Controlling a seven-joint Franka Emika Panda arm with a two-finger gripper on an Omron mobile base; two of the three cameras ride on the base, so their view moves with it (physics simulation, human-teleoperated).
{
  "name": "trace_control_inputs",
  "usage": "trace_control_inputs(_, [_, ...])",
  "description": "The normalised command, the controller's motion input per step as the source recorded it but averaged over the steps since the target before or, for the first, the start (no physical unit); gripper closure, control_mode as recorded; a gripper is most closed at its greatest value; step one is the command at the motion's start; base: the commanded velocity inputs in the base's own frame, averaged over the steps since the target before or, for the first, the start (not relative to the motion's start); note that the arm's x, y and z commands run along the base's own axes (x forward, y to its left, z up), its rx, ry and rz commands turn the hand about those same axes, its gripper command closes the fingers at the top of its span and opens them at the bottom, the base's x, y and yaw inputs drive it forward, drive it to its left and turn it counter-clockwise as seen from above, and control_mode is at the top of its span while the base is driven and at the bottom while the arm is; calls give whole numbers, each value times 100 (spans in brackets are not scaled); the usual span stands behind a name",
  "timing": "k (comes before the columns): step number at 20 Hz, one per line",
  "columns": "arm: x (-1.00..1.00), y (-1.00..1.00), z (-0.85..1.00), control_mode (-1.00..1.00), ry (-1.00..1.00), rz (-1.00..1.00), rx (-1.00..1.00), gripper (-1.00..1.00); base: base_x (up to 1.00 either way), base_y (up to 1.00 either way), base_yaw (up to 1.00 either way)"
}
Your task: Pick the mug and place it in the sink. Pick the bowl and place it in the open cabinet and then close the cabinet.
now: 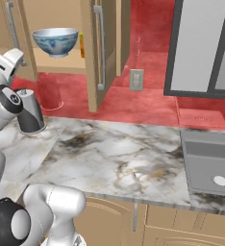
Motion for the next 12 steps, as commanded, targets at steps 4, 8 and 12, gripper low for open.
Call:
trace_control_inputs(4, [59, 0, 0, -100, 1, 3, 17, -100, 0, 0, 0])
trace_control_inputs(8, [55, -4, 0, -100, 0, 6, 18, -100, 0, 0, 0])
trace_control_inputs(12, [44, -2, 0, -100, 0, 6, 18, -100, 0, 0, 0])
